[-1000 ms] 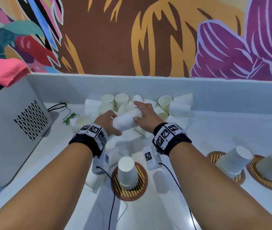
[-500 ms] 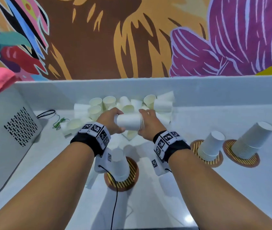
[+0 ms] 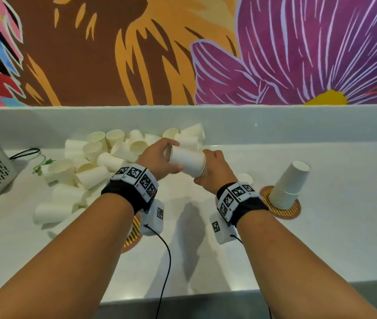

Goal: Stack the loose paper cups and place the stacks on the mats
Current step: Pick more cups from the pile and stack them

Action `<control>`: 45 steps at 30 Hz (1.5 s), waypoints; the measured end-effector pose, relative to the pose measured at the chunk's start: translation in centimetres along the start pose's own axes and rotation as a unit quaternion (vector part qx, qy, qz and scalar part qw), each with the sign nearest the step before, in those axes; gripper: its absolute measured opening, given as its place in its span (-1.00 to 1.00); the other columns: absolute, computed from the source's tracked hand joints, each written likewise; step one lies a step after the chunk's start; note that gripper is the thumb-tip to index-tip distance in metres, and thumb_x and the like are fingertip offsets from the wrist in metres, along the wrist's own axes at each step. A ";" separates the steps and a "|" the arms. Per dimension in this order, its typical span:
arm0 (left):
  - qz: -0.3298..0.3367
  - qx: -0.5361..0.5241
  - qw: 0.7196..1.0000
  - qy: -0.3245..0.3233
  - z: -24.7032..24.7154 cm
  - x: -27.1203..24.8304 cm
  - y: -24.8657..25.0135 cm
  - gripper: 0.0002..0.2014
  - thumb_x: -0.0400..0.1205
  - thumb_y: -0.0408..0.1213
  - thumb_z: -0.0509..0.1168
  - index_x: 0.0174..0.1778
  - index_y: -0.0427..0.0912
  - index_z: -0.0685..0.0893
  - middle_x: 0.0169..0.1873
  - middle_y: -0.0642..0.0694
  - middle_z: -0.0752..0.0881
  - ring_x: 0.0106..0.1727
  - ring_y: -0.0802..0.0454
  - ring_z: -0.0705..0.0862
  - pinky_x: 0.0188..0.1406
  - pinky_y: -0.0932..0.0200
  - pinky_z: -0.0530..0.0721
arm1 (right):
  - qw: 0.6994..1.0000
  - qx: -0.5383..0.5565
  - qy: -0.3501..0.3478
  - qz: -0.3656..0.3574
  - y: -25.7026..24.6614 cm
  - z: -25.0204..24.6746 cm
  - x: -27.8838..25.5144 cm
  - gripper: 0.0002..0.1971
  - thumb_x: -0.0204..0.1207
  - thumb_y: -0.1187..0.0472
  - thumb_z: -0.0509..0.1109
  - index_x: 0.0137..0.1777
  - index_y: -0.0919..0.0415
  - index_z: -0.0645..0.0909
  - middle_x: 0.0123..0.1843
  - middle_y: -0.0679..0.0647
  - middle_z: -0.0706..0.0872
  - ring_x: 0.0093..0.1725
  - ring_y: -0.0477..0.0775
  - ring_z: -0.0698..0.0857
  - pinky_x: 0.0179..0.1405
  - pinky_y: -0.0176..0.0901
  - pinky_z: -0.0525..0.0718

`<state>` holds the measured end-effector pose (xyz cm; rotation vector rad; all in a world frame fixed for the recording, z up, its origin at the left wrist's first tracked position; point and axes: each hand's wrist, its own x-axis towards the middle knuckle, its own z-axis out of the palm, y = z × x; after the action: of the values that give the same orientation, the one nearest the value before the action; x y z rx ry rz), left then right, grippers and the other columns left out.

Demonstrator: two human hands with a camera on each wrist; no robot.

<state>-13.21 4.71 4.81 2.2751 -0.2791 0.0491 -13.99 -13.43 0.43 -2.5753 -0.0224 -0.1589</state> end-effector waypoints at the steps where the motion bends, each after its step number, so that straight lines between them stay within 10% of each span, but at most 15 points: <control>1: 0.006 -0.018 1.000 0.006 0.8 0.0 0.7 -0.44 0.41 -0.25 0.57 0.32 -0.03 0.56 0.11 -0.01 0.58 0.14 -0.03 0.57 0.00 0.21 0.47 | 1.000 0.004 0.008 0.005 0.8 -0.5 -0.2 -0.25 0.22 0.12 0.64 0.39 0.11 0.37 0.31 0.12 0.41 0.16 0.23 0.63 0.16 0.07 0.66; 14: 0.000 -0.183 0.983 0.031 11.0 1.3 7.7 -0.35 0.41 -0.12 0.57 0.39 0.01 0.45 0.23 0.07 0.61 0.22 0.07 0.59 0.26 0.00 0.65 | 0.994 0.066 0.074 0.055 9.3 -4.7 -1.3 -0.35 0.07 -0.08 0.65 0.17 -0.01 0.51 0.06 -0.01 0.68 -0.01 0.09 0.70 -0.10 -0.01 0.74; 19: 0.005 -0.182 0.983 0.002 13.5 2.0 8.8 -0.42 0.48 -0.21 0.53 0.38 -0.01 0.47 0.17 0.14 0.59 0.14 0.15 0.59 0.08 0.23 0.54 | 0.988 0.110 0.049 0.092 11.5 -4.6 -1.8 -0.39 0.24 -0.04 0.61 0.25 0.06 0.47 0.13 0.03 0.69 0.07 0.12 0.69 -0.03 -0.05 0.65; 31: -0.026 -0.101 0.987 -0.118 17.9 2.7 5.4 -0.43 0.61 -0.06 0.34 0.54 0.12 0.34 0.37 -0.03 0.61 0.38 0.02 0.57 0.25 -0.20 0.65 | 0.976 0.140 -0.047 0.162 15.2 -1.0 -3.0 -0.31 0.37 -0.05 0.56 0.40 0.14 0.34 0.28 0.10 0.66 0.28 0.19 0.65 0.18 0.00 0.63; 45: -0.057 -0.074 0.985 -0.146 20.2 3.0 3.6 -0.41 0.65 -0.03 0.28 0.60 0.14 0.25 0.44 -0.04 0.57 0.38 -0.09 0.59 0.25 -0.20 0.65 | 0.976 0.156 -0.049 0.146 16.7 0.2 -2.0 -0.34 0.37 0.09 0.58 0.41 0.21 0.37 0.30 0.15 0.65 0.30 0.20 0.62 0.25 0.04 0.62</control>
<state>-12.23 -13.29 -5.48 2.1420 -0.2938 -0.3566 -15.10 -27.49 -8.82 -2.2395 0.2718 0.0762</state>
